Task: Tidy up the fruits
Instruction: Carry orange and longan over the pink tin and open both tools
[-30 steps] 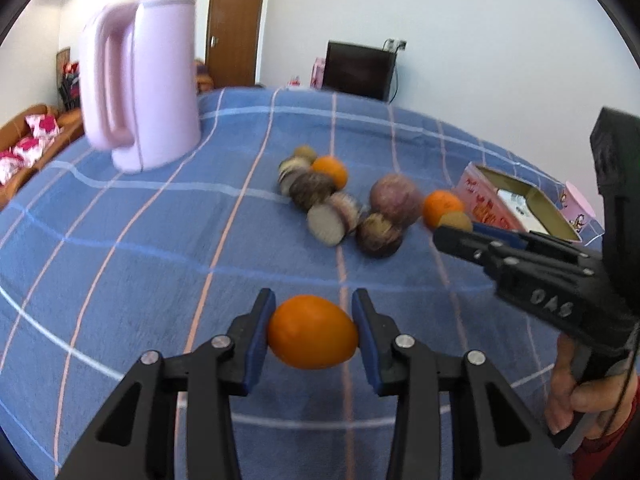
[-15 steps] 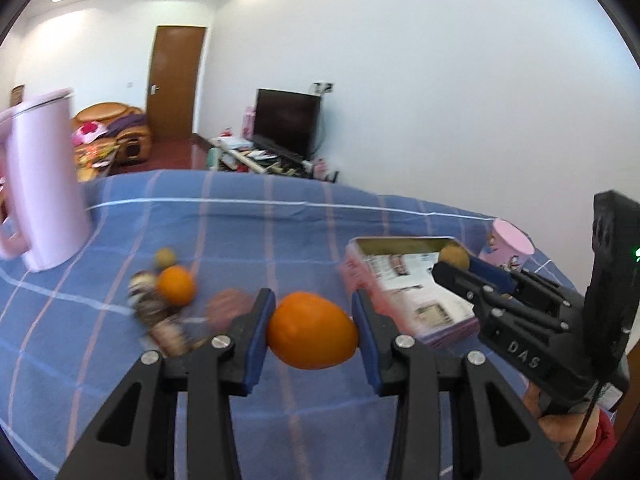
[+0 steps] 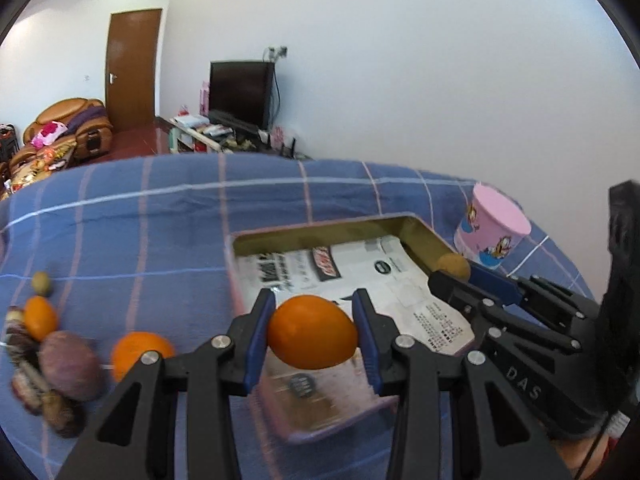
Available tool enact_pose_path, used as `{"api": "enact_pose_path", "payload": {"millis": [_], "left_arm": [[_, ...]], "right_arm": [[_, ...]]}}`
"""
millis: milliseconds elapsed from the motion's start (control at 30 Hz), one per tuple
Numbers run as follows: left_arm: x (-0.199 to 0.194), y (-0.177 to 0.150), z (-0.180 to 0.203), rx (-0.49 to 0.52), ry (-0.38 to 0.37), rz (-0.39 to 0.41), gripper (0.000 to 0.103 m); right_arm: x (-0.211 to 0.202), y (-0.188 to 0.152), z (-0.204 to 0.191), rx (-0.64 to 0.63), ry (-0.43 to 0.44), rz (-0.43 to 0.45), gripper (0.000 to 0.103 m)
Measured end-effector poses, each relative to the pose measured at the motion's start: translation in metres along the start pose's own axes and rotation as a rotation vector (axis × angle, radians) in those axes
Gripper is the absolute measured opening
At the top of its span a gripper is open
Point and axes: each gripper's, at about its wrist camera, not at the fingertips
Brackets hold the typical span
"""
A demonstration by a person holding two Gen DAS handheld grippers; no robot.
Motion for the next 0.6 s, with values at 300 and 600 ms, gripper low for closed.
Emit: {"api": "enact_pose_path", "payload": {"millis": [300,600], "left_arm": [[0.017,-0.005,0.01,0.041,0.031,-0.028,0.042],[0.019,-0.005,0.013,0.067,0.048,-0.028,0.043]], "right_arm": [[0.019,-0.006,0.014,0.04,0.004,-0.092,0.031],[0.023,-0.008,0.015,0.04,0.001,-0.101,0.031]]}}
Point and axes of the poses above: each gripper's, at about its wrist camera, not at the fingertips, and x roughly the way its jaws point, z to its right, y to its top, and after that the axes turned 2 degrees about -y, right-handed
